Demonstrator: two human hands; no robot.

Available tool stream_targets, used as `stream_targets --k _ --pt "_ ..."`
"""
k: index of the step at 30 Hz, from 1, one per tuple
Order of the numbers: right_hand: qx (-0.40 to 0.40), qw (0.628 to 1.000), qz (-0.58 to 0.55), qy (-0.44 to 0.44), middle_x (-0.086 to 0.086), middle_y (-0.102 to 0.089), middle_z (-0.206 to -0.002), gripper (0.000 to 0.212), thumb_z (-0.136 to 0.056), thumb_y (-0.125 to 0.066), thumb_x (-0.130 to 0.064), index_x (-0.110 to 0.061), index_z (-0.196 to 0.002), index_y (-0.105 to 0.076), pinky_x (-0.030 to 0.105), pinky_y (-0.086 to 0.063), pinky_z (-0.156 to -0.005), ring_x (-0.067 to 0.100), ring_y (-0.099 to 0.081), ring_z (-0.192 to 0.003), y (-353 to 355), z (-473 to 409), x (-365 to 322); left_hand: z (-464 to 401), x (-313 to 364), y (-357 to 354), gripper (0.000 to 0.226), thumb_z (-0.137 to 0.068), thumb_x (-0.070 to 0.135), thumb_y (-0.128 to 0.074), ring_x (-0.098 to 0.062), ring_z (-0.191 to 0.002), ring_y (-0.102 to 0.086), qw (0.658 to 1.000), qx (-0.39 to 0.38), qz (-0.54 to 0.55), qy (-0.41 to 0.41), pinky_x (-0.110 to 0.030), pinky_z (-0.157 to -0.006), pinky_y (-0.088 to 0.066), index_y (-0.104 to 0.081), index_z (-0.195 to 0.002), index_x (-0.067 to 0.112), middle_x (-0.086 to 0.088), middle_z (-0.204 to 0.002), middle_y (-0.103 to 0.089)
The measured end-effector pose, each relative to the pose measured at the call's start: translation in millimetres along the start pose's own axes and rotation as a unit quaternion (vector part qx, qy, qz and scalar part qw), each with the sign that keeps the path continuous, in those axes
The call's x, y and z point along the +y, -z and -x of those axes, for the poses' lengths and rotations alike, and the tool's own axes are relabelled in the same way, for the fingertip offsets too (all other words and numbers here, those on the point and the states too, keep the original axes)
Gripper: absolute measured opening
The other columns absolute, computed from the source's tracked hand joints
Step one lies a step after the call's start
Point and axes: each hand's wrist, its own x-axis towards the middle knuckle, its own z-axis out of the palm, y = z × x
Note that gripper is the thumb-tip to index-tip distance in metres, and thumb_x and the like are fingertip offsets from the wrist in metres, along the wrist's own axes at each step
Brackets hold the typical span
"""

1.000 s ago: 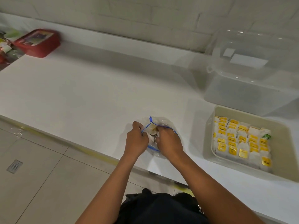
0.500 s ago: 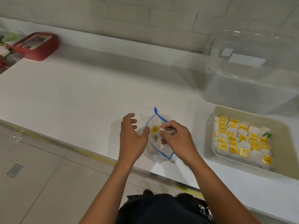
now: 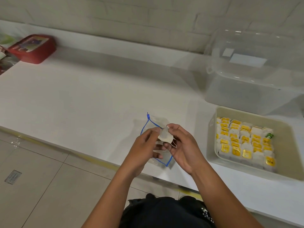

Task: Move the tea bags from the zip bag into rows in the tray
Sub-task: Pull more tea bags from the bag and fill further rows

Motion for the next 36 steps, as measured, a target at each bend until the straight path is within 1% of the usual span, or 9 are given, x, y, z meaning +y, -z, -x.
stream_targets --k 3,7,12,17,22,27,32,34,36 --pt "0.001 1.0 0.003 0.003 0.013 -0.062 -0.094 0.012 -0.095 -0.056 -0.007 -0.009 -0.101 -0.066 0.032 -0.04 -0.064 0.022 -0.045 -0.073 0.3 -0.9 0.0 -0.4 1.8 1.3 0.026 -0.104 0.034 -0.051 -0.019 -0.084 -0.068 0.999 -0.007 0.032 0.02 -0.034 -0.069 -0.053 -0.066 -0.116 0.017 -0.008 -0.097 -0.07" --pt "0.014 1.0 -0.024 -0.011 0.01 -0.063 -0.091 0.013 -0.095 -0.055 -0.005 -0.008 -0.101 -0.067 0.028 -0.051 -0.062 0.02 -0.053 -0.078 -1.5 1.2 -0.3 -4.3 0.1 4.1 0.015 -0.1 0.022 -0.06 -0.019 -0.089 -0.068 1.0 -0.008 0.024 0.019 -0.028 -0.066 -0.051 -0.062 -0.106 0.009 -0.019 -0.103 -0.071" --pt "0.046 0.993 -0.106 -0.021 0.01 -0.066 -0.082 0.02 -0.097 -0.049 0.003 -0.005 -0.11 -0.062 0.024 -0.057 -0.06 0.016 -0.063 -0.067 -2.1 2.2 -3.0 -6.6 -1.3 3.6 0.008 -0.096 0.011 -0.064 -0.017 -0.078 -0.067 0.999 0.019 0.046 -0.003 -0.028 -0.061 -0.048 -0.059 -0.091 0.012 -0.011 -0.089 -0.068" --pt "0.037 0.991 -0.127 -0.019 0.014 -0.067 -0.094 0.023 -0.096 -0.05 0.007 -0.008 -0.106 -0.063 0.024 -0.058 -0.061 0.017 -0.064 -0.068 -0.9 3.9 -5.1 -8.1 0.2 6.6 0.018 -0.095 0.009 -0.065 -0.016 -0.071 -0.067 0.996 0.06 0.007 -0.063 -0.027 -0.059 -0.049 -0.066 -0.108 0.021 0.004 -0.07 -0.066" --pt "0.048 0.999 -0.005 0.01 0.016 -0.064 -0.086 0.023 -0.095 -0.046 0.01 -0.003 -0.093 -0.065 0.026 -0.058 -0.065 0.021 -0.065 -0.07 -5.7 5.3 -3.1 -7.3 3.0 2.8 0.025 -0.094 0.009 -0.062 -0.017 -0.077 -0.07 0.994 0.048 -0.045 -0.091 -0.029 -0.066 -0.052 -0.07 -0.106 0.029 -0.01 -0.089 -0.073" --pt "0.086 0.986 0.141 0.032 0.017 -0.071 -0.091 0.027 -0.095 -0.048 0.005 -0.005 -0.094 -0.073 0.028 -0.056 -0.066 0.026 -0.067 -0.075 -12.8 8.8 -1.6 -6.7 -0.5 1.9 0.028 -0.091 0.008 -0.062 -0.017 -0.08 -0.068 0.991 0.051 -0.075 -0.096 -0.033 -0.069 -0.054 -0.071 -0.105 0.032 -0.002 -0.091 -0.075" --pt "0.089 0.907 0.398 0.105 -0.017 -0.07 -0.103 0.024 -0.089 -0.063 -0.015 -0.036 -0.098 -0.072 0.022 -0.054 -0.082 0.0 -0.065 -0.092 -15.2 20.5 -4.4 -7.3 0.9 2.2 0.024 -0.091 0.015 -0.068 -0.02 -0.082 -0.072 0.983 0.07 -0.12 -0.118 -0.037 -0.07 -0.057 -0.07 -0.104 0.035 0.0 -0.086 -0.075" --pt "0.074 0.882 0.449 0.124 -0.021 -0.062 -0.111 0.027 -0.084 -0.067 -0.019 -0.04 -0.101 -0.067 0.022 -0.052 -0.086 -0.005 -0.059 -0.1 -13.5 20.8 -2.4 -7.8 2.7 3.6 0.027 -0.09 0.015 -0.069 -0.024 -0.083 -0.069 0.98 0.062 -0.145 -0.124 -0.04 -0.073 -0.055 -0.072 -0.105 0.037 0.0 -0.087 -0.076" --pt "0.076 0.879 0.453 0.126 -0.019 -0.06 -0.112 0.026 -0.082 -0.07 -0.02 -0.039 -0.1 -0.065 0.026 -0.053 -0.087 -0.004 -0.058 -0.101 -10.8 18.4 -0.3 -7.2 4.8 6.2 0.037 -0.09 0.006 -0.063 -0.015 -0.083 -0.07 0.979 0.04 -0.156 -0.121 -0.03 -0.072 -0.054 -0.073 -0.108 0.036 0.005 -0.092 -0.077"
